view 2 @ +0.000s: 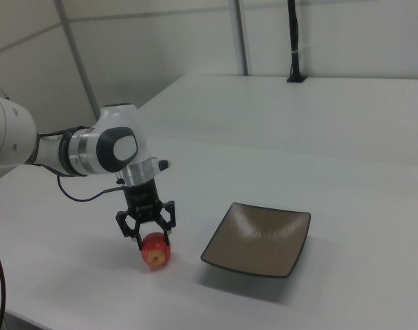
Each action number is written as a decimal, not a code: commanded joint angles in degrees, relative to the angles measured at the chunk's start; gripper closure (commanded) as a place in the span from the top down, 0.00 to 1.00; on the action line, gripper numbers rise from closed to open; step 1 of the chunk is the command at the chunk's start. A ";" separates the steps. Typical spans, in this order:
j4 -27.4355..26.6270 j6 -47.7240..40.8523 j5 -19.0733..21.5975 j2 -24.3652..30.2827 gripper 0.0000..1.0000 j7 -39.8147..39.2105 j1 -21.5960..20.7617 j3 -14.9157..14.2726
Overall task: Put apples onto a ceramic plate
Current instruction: 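Lift the apple and carry it over the brown square plate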
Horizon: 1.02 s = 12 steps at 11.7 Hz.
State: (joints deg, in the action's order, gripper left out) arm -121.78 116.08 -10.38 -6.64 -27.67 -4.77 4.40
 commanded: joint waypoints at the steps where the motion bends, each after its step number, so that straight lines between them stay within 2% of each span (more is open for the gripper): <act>1: -1.01 1.78 -0.26 3.38 0.53 -0.02 0.19 -0.01; 5: 2.93 1.95 0.54 7.08 0.53 0.34 3.00 -0.62; 7: 6.36 4.04 0.71 7.00 0.54 -0.36 4.32 -2.89; 9: 6.73 10.97 0.28 6.73 0.54 -0.54 5.11 -5.10; 12: 6.73 15.13 -0.34 6.47 0.58 -1.50 5.38 -7.04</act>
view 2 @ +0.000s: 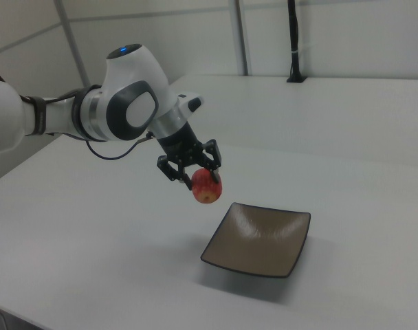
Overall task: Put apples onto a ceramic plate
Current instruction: 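Lift the apple and carry it over the brown square plate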
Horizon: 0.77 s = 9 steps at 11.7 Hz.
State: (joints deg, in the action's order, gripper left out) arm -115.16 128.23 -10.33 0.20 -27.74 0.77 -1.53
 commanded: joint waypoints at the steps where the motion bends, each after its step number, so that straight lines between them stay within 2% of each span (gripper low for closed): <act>1: 0.11 3.16 -0.39 -0.46 0.58 -2.31 0.20 -1.28; 5: 0.11 4.66 -0.66 -0.55 0.58 -7.49 1.60 -1.46; 8: 0.02 6.40 -1.01 -0.98 0.58 -12.33 1.69 -3.04; 9: 0.02 7.20 -1.01 -1.34 0.66 -12.60 1.69 -3.30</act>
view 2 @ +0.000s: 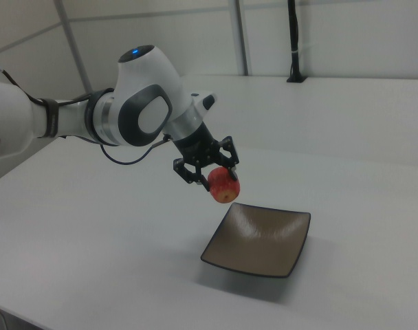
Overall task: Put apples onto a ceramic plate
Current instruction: 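Lower the apple onto the plate and open the gripper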
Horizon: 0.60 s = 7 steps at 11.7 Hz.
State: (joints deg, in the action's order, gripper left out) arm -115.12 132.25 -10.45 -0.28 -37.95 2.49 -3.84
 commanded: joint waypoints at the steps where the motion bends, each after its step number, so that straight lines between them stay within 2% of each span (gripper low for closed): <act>1: -0.01 3.18 -0.88 -0.86 1.00 -2.22 -0.03 -0.99; 7: -0.10 2.83 -0.88 -0.95 1.00 -2.22 -0.20 -0.99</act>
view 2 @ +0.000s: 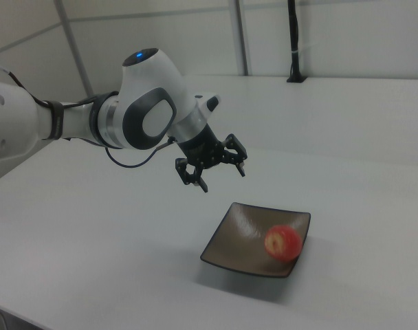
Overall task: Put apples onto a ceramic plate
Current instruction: 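Lower the apple onto the plate and open the gripper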
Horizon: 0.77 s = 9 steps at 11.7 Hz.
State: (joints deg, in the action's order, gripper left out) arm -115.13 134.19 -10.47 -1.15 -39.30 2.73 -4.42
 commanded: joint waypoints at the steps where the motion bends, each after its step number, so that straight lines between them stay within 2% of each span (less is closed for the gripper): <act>1: -0.10 0.90 -0.87 -0.08 1.00 -0.87 -0.44 -0.41; 6: 0.08 0.28 0.00 0.62 1.00 -0.17 -0.44 -0.41; 7: 0.60 -2.50 1.05 1.06 1.00 1.40 -0.88 -0.41; 9: 6.20 -13.55 5.43 1.15 1.00 8.85 -1.58 0.11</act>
State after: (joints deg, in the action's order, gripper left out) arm -114.11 131.35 -9.24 -0.87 -37.07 2.57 -4.42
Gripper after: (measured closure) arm 0.000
